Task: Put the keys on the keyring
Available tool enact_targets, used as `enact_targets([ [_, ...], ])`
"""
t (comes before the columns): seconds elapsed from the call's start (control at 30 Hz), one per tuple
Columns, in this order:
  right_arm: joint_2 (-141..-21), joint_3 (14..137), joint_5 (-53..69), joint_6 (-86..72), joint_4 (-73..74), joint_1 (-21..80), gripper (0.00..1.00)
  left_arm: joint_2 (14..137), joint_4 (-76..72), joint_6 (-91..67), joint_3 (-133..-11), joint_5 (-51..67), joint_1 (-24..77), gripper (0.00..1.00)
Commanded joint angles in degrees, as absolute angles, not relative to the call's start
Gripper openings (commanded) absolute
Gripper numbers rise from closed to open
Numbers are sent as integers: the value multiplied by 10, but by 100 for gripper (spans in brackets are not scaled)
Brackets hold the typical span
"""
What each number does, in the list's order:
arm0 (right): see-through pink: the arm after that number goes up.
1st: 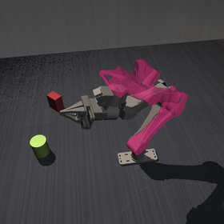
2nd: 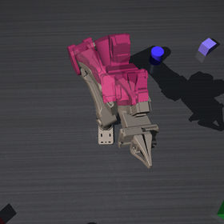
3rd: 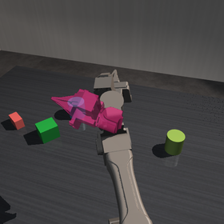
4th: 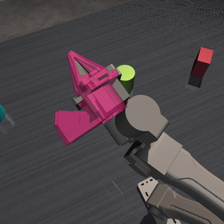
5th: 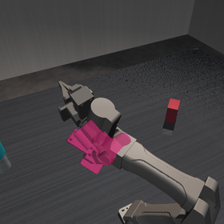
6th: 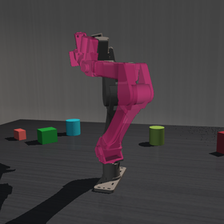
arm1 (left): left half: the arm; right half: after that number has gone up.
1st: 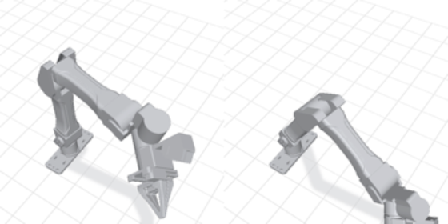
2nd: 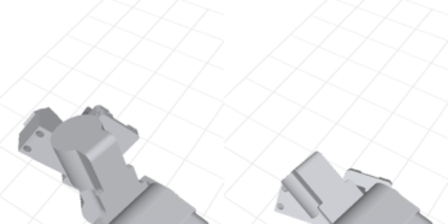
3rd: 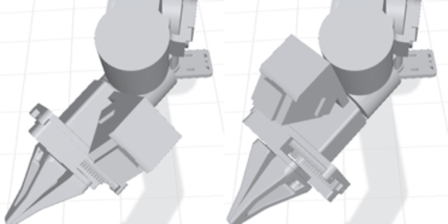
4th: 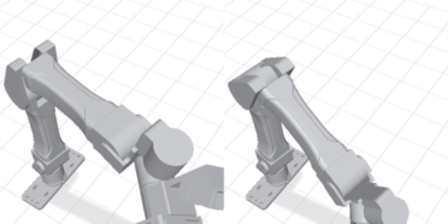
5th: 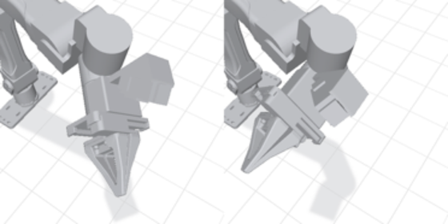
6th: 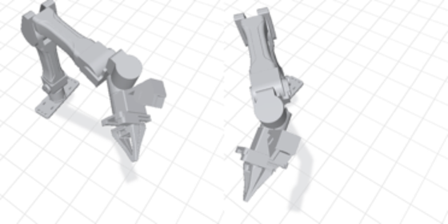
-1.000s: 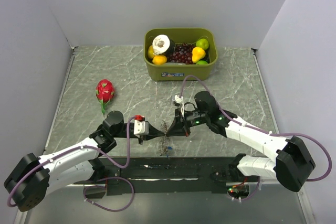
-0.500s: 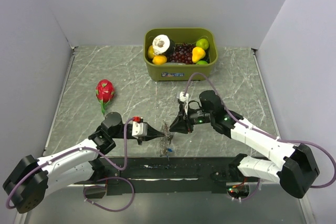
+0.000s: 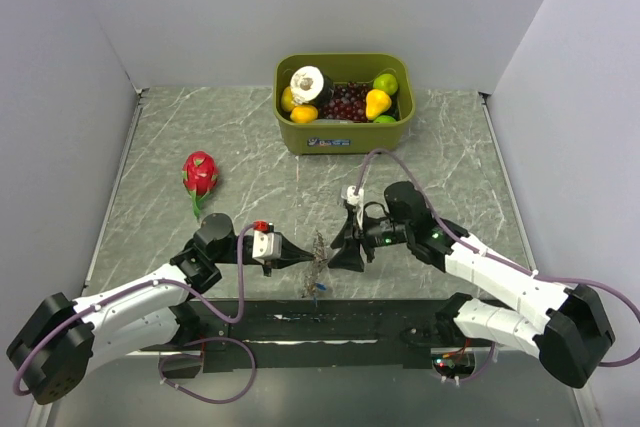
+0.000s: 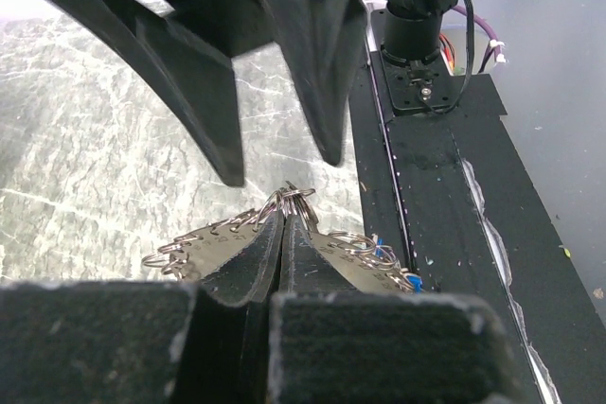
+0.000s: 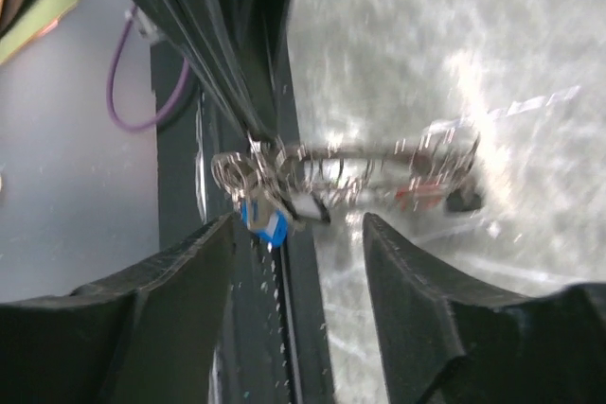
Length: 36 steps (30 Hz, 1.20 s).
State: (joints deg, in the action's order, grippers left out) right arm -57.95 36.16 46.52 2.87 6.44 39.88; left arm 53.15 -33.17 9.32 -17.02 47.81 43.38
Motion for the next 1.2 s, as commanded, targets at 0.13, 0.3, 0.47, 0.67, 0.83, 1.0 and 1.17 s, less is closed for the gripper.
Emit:
enact_targets([
  [0.13,-544,292,451,-32,-43,397,83,500,-401,85,-171,478,435,1],
  [0.3,-547,277,474,-54,-98,398,88,488,-417,83,-158,490,436,1],
  [0.47,-556,284,464,-48,-109,398,90,477,-440,79,-146,499,436,1],
  [0.67,-579,290,487,-60,-134,398,87,472,-443,80,-144,500,436,1],
  [0.83,-603,286,524,-79,-179,403,82,469,-440,80,-145,497,435,1],
  [1.0,-617,285,535,-98,-209,405,72,475,-433,79,-149,499,435,1],
  [1.17,-624,297,550,-111,-215,405,45,474,-432,77,-148,496,436,1],
])
